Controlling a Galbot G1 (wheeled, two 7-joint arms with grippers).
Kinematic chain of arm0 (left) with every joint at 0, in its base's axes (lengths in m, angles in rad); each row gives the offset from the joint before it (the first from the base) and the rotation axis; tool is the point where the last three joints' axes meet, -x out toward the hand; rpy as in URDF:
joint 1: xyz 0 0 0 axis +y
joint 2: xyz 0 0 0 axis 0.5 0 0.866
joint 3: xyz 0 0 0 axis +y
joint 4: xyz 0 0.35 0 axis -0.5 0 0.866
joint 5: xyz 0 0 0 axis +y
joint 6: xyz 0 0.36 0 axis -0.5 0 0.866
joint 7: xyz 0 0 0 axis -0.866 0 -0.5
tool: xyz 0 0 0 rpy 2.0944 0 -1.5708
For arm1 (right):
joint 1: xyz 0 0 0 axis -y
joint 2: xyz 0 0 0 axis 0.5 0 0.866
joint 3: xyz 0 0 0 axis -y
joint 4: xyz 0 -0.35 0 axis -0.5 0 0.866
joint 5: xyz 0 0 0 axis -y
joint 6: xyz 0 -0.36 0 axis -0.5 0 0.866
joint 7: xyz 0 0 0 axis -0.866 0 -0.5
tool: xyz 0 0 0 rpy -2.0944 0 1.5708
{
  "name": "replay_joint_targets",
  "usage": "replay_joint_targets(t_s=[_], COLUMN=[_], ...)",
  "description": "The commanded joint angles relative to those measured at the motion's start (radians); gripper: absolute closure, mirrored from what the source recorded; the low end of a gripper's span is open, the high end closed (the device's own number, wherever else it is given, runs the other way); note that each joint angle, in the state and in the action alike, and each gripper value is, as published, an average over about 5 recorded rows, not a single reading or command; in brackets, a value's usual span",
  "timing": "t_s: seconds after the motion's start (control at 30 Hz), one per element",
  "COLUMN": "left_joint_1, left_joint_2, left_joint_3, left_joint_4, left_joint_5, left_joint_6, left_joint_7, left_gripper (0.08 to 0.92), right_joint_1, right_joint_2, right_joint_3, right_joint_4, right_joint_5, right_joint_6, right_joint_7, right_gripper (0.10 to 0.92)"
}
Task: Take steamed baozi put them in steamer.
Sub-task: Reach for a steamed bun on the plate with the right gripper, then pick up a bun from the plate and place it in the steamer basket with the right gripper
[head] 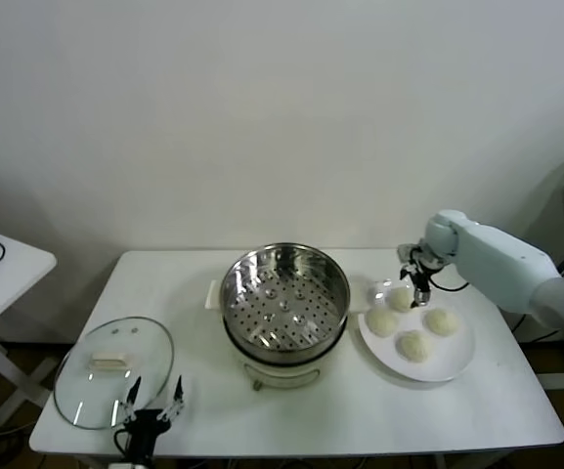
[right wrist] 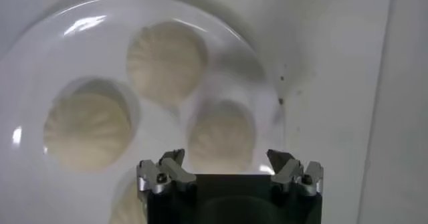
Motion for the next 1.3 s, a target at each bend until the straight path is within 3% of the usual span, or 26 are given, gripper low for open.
replay_joint_targets(t_s=[0.03, 0.23, 0.37, 0.67, 0.87, 1.1, 1.3], left_joint_1=[0.0, -0.003, -0.002, 0.012, 0.017, 0.015, 0.008], left_joint_2=[0.001, 0.0, 0.0, 0.004, 0.005, 0.001, -0.007], left_joint_3=[-0.001, -0.002, -0.004, -0.005, -0.003, -0.001, 0.001], left_joint_4=[0.008, 0.013, 0.012, -0.014, -0.014, -0.006, 0.007], left_joint_5=[0.001, 0.003, 0.004, 0.006, 0.009, 0.019, 0.029], left_joint_6=[-0.002, -0.001, -0.001, -0.006, -0.015, -0.027, -0.036], left_joint_7=[-0.001, -0.002, -0.004, -0.006, -0.017, -0.026, -0.03], left_gripper=[0.177, 0.177, 0.177, 0.177, 0.177, 0.177, 0.177], right_joint_1=[-0.048, -0.039, -0.016, 0.445, 0.743, 0.874, 0.757], right_joint_2=[0.053, 0.047, 0.034, -0.106, -0.097, 0.016, 0.167], right_joint_3=[0.048, 0.045, 0.036, -0.294, -0.407, -0.494, -0.487], right_joint_4=[-0.075, -0.076, -0.05, 0.363, 0.579, 0.768, 0.756], right_joint_5=[-0.051, -0.064, -0.052, 0.241, 0.406, 0.368, 0.212], right_joint_6=[0.013, 0.008, 0.008, 0.022, 0.126, 0.316, 0.416], right_joint_7=[0.006, -0.007, -0.01, -0.055, -0.076, -0.009, 0.077], right_gripper=[0.248, 0.371, 0.409, 0.414, 0.414, 0.414, 0.414])
